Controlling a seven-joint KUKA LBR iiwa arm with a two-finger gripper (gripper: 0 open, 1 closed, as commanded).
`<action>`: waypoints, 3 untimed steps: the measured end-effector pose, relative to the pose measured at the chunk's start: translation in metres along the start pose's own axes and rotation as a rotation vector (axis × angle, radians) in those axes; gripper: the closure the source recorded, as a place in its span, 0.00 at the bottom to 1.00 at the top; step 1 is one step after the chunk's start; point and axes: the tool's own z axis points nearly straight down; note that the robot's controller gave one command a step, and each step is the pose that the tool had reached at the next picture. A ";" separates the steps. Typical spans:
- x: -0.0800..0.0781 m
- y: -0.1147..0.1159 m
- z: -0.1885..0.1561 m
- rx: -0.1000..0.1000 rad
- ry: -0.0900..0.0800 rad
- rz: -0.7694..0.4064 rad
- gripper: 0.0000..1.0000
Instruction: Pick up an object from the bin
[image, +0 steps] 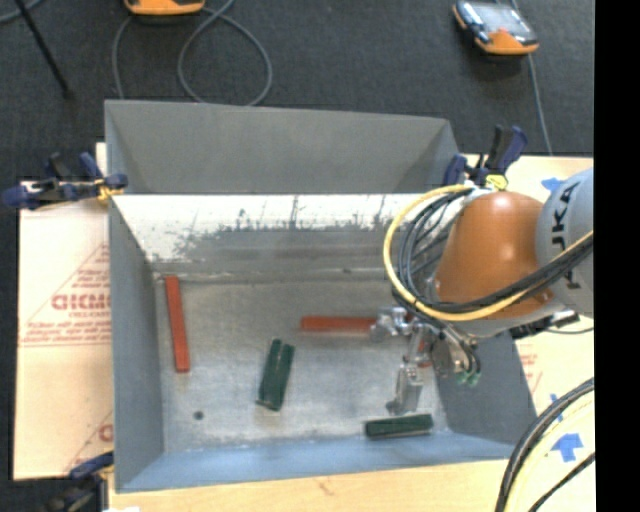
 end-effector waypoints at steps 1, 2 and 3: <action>-0.120 0.025 0.003 -0.001 -0.010 -0.015 0.00; -0.122 0.007 0.090 0.000 0.002 -0.108 0.00; -0.125 0.007 0.085 0.000 -0.005 -0.108 1.00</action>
Offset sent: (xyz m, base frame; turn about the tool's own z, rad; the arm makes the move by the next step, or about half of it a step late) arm 0.1156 0.0258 -0.0047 -0.0121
